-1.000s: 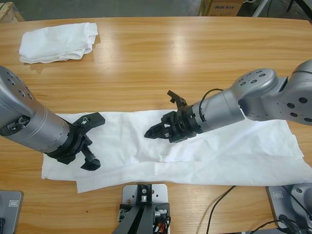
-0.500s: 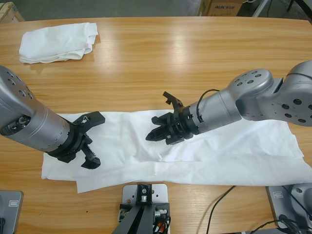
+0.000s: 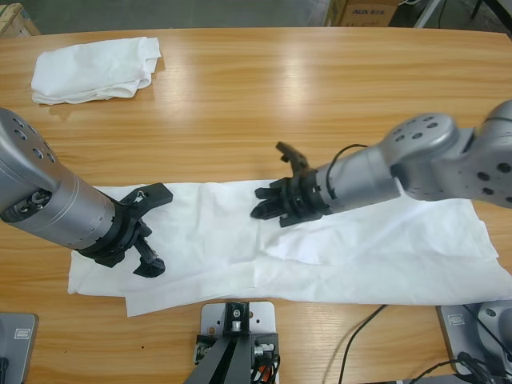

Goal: Fold clothes

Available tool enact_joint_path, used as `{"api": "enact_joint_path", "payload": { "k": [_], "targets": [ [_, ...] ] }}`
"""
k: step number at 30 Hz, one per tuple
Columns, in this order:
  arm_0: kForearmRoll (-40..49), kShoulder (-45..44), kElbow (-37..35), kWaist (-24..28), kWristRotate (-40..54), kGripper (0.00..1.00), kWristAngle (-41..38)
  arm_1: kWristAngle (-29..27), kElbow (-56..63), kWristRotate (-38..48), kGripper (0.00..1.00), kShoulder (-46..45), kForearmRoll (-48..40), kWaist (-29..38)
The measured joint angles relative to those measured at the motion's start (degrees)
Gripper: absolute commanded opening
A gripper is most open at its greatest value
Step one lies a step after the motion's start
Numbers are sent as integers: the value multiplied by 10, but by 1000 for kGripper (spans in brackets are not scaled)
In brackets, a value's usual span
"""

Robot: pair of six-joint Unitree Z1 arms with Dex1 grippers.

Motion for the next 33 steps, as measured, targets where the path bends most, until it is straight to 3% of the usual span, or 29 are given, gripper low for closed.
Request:
{"api": "enact_joint_path", "payload": {
  "k": [4,5,6,7,8,9,16,20,23,24,25,26,28,29,33],
  "targets": [
    [0,0,0,0,0,936,0,-36,0,-15,0,-25,56,3],
    [0,0,0,0,0,936,0,-39,0,-16,232,-25,65,5],
    [0,0,0,0,0,936,0,-40,0,-16,681,-25,72,7],
    [0,0,0,0,0,936,0,-40,0,-17,911,-25,76,8],
    [0,0,0,0,0,936,0,-40,0,-17,988,-25,79,9],
    [0,0,0,0,0,936,0,-36,0,-16,1000,-25,79,10],
    [1,0,0,1,0,912,10,-32,0,-9,1000,-29,23,21],
    [11,-23,-5,1,0,908,72,-72,-1,-17,1000,-70,16,37],
    [16,-59,-17,9,-3,888,103,-126,-9,-28,970,-111,65,60],
    [18,-67,-20,12,-7,859,106,-147,-18,-34,908,-122,97,70],
    [21,-70,-23,14,-15,804,107,-171,-27,-41,766,-133,135,81],
    [24,-72,-25,16,-28,667,109,-196,-40,-49,504,-141,175,91],
    [28,-73,-27,17,-67,53,110,-247,-69,-65,45,-155,262,109],
    [31,-73,-29,18,-92,0,110,-272,-84,-72,0,-164,307,114],
    [40,-73,-43,19,-131,0,61,-345,-134,-98,0,-194,439,121]
  ]
}}
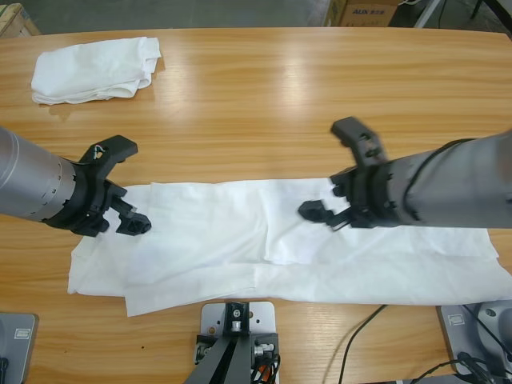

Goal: Fold clothes

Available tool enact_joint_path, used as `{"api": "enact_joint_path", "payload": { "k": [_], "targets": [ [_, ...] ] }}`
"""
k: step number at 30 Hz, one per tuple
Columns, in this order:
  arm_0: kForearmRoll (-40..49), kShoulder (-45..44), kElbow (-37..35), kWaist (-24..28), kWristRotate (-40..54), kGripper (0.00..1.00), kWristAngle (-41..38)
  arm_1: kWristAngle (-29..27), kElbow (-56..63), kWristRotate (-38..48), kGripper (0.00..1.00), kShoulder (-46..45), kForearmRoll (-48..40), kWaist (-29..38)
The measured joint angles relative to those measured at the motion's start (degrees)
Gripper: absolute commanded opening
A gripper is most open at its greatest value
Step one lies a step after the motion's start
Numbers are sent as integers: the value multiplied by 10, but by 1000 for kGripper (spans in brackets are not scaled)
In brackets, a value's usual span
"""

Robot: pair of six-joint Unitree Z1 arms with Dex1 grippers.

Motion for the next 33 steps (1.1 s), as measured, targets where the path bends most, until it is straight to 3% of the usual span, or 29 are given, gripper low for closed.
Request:
{"api": "enact_joint_path", "payload": {
  "k": [4,7,8,9,10,11,12,13,16,20,28,33],
  "targets": [
    [2,0,-16,0,-15,0,-83,-17,-17,-15,0,-9,40,1],
    [-13,0,-3,0,-87,0,-98,-18,-20,-16,17,-13,48,1],
    [-19,0,7,0,-112,0,-91,-19,-20,-16,459,-14,50,1],
    [-26,0,20,0,-126,154,-84,-19,-20,-16,854,-16,51,1],
    [-39,0,29,-4,-119,539,-78,-20,-20,-16,941,-19,52,1],
    [-56,0,32,-14,-80,848,-74,-20,-20,-17,990,-22,53,1],
    [-69,1,32,-30,-22,965,-73,-20,-20,-18,1000,-27,54,1],
    [-78,4,28,-48,38,989,-72,-20,-20,-18,1000,-31,54,1],
    [-91,18,5,-84,215,1000,-72,-20,-20,-19,1000,-40,54,1],
    [-92,43,-26,-98,355,1000,-71,-20,-20,-19,1000,-43,54,1],
    [-49,121,-116,-104,445,1000,-61,-9,-20,-19,1000,-44,67,2],
    [-35,155,-126,-122,482,996,-34,-7,-11,-19,1000,-51,80,2]
  ]
}}
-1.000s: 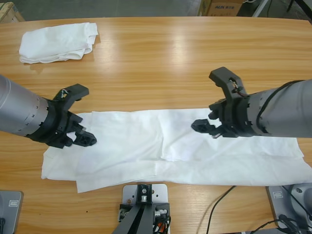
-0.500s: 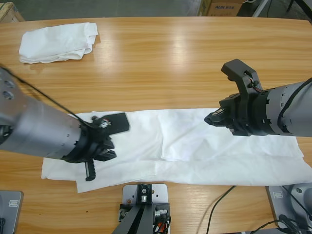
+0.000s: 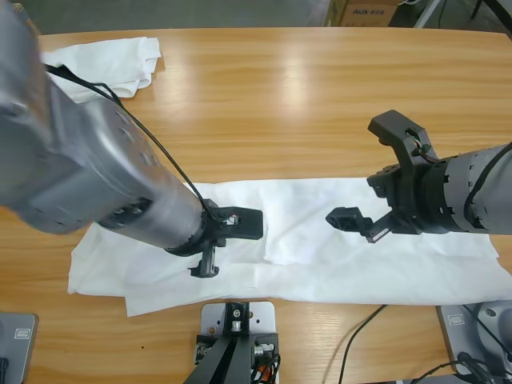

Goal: Fold clothes

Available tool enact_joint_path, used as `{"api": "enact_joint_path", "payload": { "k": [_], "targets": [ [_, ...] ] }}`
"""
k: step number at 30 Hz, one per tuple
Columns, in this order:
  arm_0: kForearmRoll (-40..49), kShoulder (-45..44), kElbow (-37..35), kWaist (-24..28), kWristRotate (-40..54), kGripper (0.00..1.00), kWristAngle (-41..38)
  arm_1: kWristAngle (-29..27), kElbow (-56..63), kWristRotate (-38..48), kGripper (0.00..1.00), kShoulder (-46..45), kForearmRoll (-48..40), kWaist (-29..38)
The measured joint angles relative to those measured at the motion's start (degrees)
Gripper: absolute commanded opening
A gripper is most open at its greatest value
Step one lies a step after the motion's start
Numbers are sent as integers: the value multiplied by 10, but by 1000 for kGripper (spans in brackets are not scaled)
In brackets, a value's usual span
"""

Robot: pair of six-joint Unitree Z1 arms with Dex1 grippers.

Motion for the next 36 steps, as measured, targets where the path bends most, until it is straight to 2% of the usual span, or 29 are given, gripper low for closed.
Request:
{"api": "enact_joint_path", "payload": {
  "k": [11,22,29,30,32,36],
  "targets": [
    [1,51,-4,12,25,996,64,0,19,1,1000,-39,15,0],
    [1,48,3,158,45,996,73,0,26,1,1000,-39,15,0],
    [1,47,6,237,46,996,74,0,24,1,999,3,15,0],
    [1,47,6,243,46,996,74,0,23,1,983,9,15,0],
    [1,46,8,250,46,996,74,0,22,4,873,16,15,0],
    [1,39,21,258,46,996,78,-2,22,33,815,21,30,0]
  ]
}}
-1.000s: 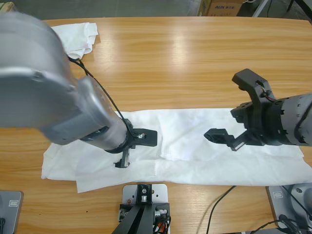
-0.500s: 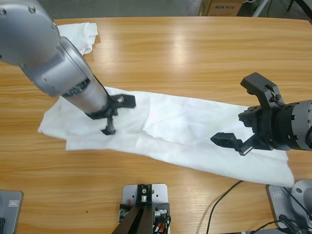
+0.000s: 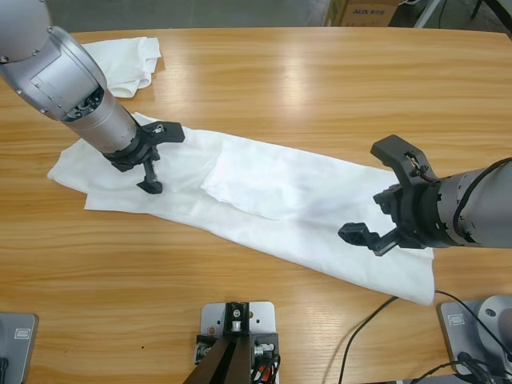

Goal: Fold clothes

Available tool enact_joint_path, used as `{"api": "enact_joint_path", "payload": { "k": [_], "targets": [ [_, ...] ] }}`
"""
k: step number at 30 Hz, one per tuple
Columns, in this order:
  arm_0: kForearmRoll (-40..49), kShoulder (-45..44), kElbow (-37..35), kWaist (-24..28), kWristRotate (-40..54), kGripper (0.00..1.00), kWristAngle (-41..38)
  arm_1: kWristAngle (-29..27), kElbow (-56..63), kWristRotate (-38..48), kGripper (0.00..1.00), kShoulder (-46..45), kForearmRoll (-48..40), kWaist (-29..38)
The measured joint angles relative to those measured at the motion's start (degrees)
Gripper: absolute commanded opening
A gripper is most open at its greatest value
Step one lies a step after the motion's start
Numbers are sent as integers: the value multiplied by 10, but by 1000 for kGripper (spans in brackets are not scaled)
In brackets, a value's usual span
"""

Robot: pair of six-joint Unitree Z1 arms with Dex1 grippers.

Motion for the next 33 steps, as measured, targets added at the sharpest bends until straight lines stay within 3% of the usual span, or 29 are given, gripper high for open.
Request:
{"api": "enact_joint_path", "payload": {
  "k": [2,9,11,12,15,23,28,33],
  "targets": [
    [0,-5,10,10,0,996,1,-8,0,15,723,2,12,0],
    [0,-17,30,56,0,996,4,-46,1,64,720,24,57,0],
    [0,-20,34,62,-1,996,10,-52,1,76,580,28,58,0],
    [0,-22,37,67,-1,996,13,-53,1,81,568,31,58,0],
    [0,-27,45,83,-1,996,17,-45,8,109,568,43,46,0],
    [0,-30,49,85,-1,997,18,37,110,332,579,18,-78,-49],
    [0,-30,49,85,-1,998,19,38,133,426,586,-12,-98,-53],
    [0,-35,56,85,-1,997,19,34,135,452,593,-12,-99,-54]
  ]
}}
